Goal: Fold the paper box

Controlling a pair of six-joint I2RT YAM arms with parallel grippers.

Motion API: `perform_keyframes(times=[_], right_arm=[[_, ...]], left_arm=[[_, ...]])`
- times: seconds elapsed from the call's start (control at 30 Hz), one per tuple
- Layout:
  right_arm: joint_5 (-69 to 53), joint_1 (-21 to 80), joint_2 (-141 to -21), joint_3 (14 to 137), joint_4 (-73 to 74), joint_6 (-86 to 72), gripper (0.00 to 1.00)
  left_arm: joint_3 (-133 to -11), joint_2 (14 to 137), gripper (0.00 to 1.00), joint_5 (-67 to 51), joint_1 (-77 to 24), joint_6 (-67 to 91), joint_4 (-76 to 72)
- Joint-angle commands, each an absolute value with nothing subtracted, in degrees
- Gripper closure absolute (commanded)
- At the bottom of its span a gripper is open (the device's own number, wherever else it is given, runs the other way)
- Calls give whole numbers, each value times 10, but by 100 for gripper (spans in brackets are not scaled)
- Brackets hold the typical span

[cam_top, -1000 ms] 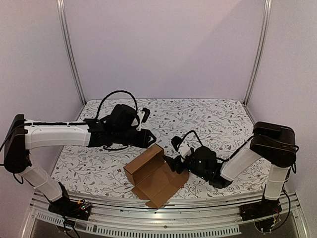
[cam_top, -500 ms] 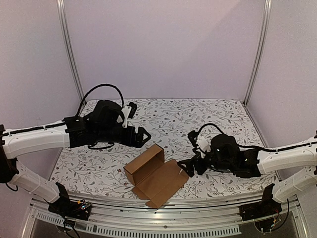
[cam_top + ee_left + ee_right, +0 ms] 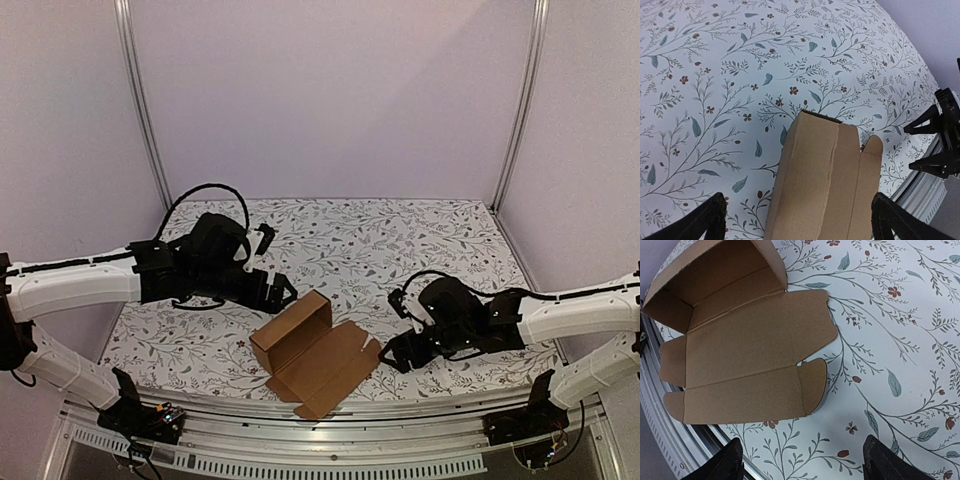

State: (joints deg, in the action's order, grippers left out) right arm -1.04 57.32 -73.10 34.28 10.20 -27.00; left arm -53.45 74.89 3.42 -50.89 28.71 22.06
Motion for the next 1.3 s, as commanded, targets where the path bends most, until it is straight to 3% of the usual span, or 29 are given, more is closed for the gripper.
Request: perform_keyframes(times=[0.0,0.43,0.9,1.17,1.27], right_arm=[[-71,559,-785,371,124,-298,28],[-122,525,-877,388,56,-298,53],[-157,517,-945,384,-23,-308,72],[-159,515,-933,376,-29,-306,98],[-155,515,-910,384,-9,-298,100]], left_arm=[[-527,752,0,21,-500,280,235],[-516,764,0,4,-500,284,229],[-518,777,1,-11,-500,283,231],[-521,777,0,-13,-500,285,235],[-524,775,1,-11,-500,284,238]])
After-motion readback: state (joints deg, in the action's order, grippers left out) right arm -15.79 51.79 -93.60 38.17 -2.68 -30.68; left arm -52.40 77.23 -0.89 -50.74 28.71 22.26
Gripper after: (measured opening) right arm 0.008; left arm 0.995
